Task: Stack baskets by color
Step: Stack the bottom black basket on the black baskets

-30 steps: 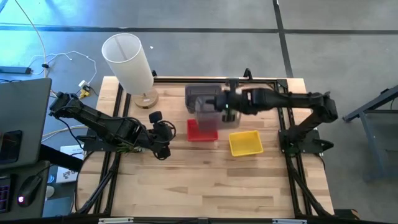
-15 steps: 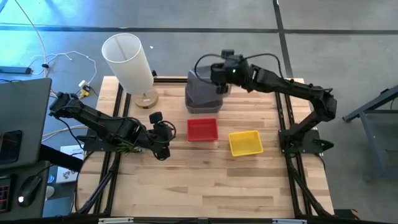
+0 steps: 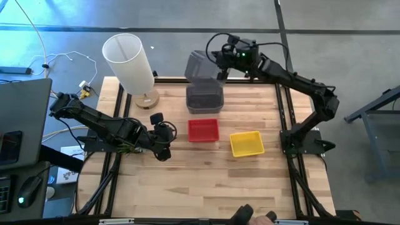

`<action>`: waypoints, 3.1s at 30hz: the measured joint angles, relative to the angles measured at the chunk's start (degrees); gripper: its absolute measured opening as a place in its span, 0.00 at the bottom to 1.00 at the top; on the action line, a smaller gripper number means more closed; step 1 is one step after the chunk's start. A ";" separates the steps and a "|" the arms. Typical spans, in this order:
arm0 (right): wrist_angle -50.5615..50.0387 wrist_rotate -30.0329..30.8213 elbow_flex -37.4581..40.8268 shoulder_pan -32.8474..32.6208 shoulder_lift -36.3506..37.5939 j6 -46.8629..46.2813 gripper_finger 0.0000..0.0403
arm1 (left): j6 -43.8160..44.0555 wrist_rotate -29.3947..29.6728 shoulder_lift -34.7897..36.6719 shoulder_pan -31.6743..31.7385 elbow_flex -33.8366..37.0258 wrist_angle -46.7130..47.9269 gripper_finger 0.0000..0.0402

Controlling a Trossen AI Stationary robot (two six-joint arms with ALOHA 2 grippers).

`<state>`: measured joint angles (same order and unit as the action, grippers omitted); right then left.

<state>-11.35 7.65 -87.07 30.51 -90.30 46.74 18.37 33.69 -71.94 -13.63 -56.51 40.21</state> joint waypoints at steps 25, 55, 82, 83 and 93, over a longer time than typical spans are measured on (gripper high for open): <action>-48.62 -4.93 -43.43 3.27 -28.05 -5.84 0.00 | -0.07 -0.09 0.00 0.00 0.00 1.18 0.34; -57.77 -8.02 -45.44 3.06 -42.92 -7.15 0.00 | 0.96 -0.50 0.00 0.00 0.00 2.51 0.34; -56.22 -3.36 -45.59 3.25 -42.84 -10.80 0.30 | 0.96 -0.50 0.00 0.00 0.00 2.91 0.34; -56.34 -3.31 -45.59 3.25 -42.86 -10.80 0.28 | 0.96 -0.50 0.00 -0.01 0.00 2.91 0.34; -56.91 -6.33 -45.57 3.90 -42.97 -10.64 0.03 | 0.96 -0.51 0.00 -0.01 0.00 2.94 0.34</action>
<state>-68.25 1.33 -132.64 34.40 -133.26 36.11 19.33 33.18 -71.94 -13.64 -56.51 43.14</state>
